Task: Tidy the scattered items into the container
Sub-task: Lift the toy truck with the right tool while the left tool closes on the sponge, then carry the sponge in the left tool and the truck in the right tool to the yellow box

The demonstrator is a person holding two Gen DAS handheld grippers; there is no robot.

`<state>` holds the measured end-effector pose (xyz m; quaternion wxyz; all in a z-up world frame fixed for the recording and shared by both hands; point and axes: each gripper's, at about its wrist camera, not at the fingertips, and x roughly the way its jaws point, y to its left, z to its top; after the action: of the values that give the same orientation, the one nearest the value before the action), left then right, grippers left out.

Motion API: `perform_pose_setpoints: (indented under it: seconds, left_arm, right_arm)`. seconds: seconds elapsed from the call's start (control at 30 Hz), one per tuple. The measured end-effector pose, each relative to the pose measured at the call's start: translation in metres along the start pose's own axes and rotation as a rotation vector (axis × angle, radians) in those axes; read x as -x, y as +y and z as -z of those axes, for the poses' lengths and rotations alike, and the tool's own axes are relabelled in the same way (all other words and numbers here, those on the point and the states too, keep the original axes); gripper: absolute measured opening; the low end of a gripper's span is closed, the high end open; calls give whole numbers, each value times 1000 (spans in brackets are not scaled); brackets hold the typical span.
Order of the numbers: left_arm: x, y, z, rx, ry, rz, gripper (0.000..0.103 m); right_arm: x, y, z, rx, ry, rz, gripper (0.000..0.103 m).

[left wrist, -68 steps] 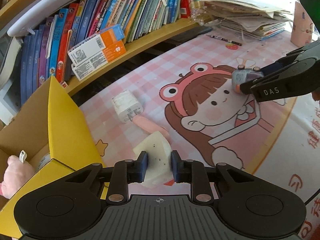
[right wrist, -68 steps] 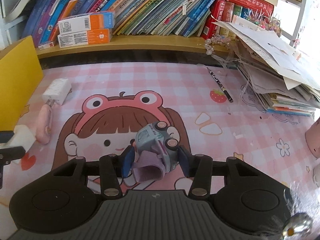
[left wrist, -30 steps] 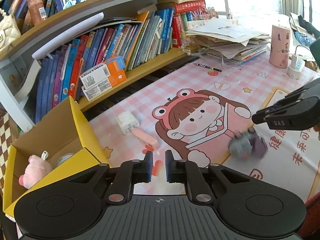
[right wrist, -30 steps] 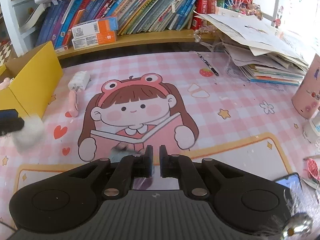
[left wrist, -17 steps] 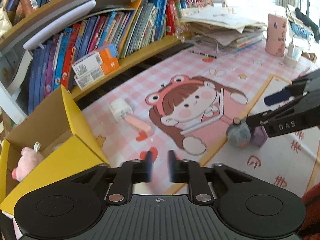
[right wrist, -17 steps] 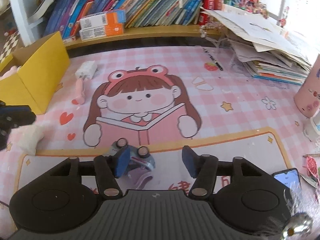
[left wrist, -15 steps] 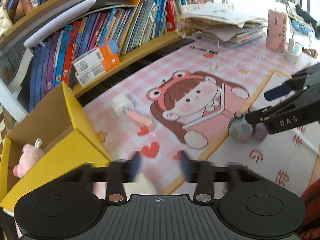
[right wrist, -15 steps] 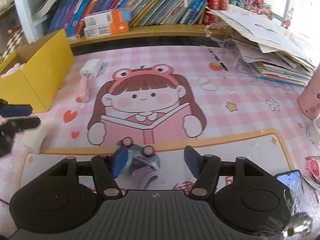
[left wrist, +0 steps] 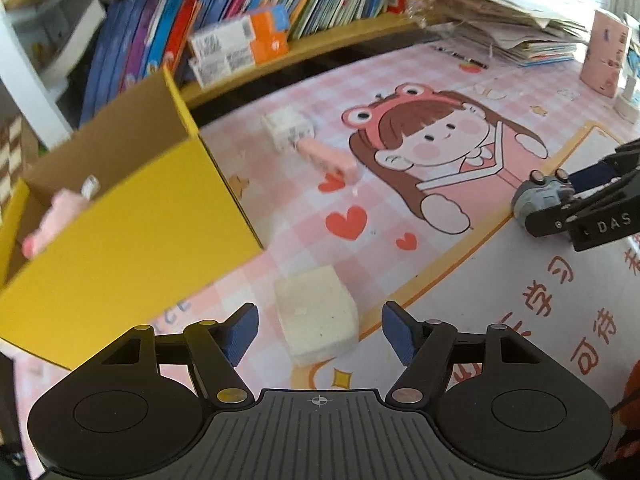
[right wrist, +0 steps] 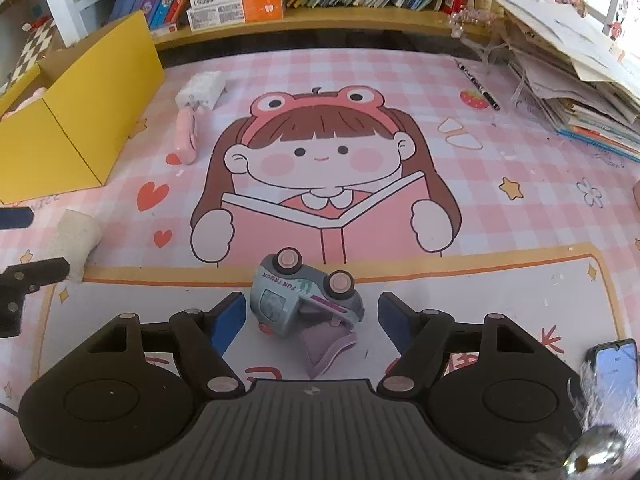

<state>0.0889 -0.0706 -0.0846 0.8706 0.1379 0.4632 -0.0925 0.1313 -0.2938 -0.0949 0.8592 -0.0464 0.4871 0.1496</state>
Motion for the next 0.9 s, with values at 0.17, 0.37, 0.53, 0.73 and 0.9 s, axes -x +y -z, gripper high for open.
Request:
perform_pose_setpoints:
  seconds: [0.17, 0.37, 0.53, 0.73, 0.9]
  left_arm:
    - [-15, 6, 1, 46, 24, 13, 70]
    - [-26, 14, 1, 97, 56, 22, 61]
    - [-29, 14, 2, 105, 58, 49, 45]
    - [-25, 13, 1, 102, 48, 62, 35]
    - [-16, 10, -2, 90, 16, 75, 33]
  right_arm:
    - [-5, -4, 1, -16, 12, -5, 71]
    - [-10, -3, 0, -17, 21, -15, 65]
    - [-12, 0, -2, 2, 22, -14, 60]
    - [-11, 3, -3, 20, 12, -13, 60]
    - [-4, 5, -4, 30, -14, -13, 60]
